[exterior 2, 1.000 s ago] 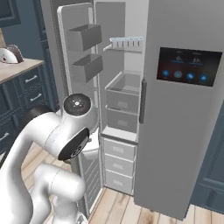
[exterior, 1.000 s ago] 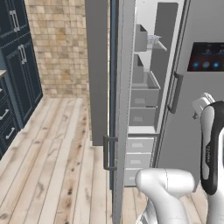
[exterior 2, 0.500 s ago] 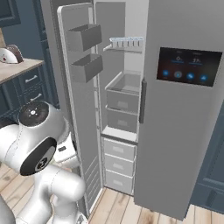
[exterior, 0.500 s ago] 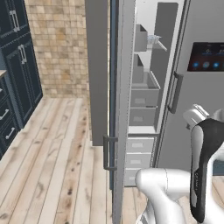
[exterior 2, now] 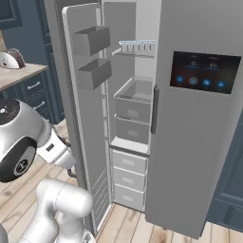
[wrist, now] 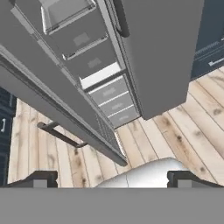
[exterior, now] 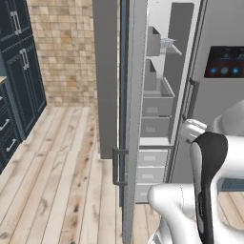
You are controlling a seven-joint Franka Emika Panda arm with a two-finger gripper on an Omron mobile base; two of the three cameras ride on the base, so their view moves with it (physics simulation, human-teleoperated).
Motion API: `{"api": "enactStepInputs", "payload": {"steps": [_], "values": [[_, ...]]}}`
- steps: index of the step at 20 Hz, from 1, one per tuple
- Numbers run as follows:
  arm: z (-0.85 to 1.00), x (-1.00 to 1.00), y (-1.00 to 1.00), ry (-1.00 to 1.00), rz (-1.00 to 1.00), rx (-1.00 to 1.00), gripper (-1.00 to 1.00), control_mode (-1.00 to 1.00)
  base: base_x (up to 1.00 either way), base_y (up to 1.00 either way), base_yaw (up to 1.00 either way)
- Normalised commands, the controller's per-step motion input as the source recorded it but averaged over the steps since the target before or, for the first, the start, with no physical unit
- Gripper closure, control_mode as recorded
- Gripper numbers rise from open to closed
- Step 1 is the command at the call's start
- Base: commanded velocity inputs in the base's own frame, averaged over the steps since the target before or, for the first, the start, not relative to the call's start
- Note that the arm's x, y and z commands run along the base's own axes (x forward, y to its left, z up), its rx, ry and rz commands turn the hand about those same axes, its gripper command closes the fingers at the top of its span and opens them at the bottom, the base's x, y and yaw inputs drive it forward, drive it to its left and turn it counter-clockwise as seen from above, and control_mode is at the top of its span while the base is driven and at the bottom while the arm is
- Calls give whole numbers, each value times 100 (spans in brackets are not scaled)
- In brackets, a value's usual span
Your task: The ice cube tray has been filled with water. Take the tray and place it in the freezer to make ice. Close the freezer door after placing the tray.
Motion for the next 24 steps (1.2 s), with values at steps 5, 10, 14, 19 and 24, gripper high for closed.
{"api": "enactStepInputs", "payload": {"steps": [5, 10, 14, 19, 24], "values": [[0, 2, 78, 7, 33, -24, -100, -100, 0, 0, 0], [0, 28, 80, 8, 22, -25, -100, -100, 0, 0, 0], [0, 43, 70, 11, 5, -29, -100, -100, 0, 0, 0], [-21, 40, 60, 8, 0, -36, -100, -100, 0, 0, 0], [-43, 55, 42, 5, 0, -38, -100, -100, 0, 0, 0]]}}
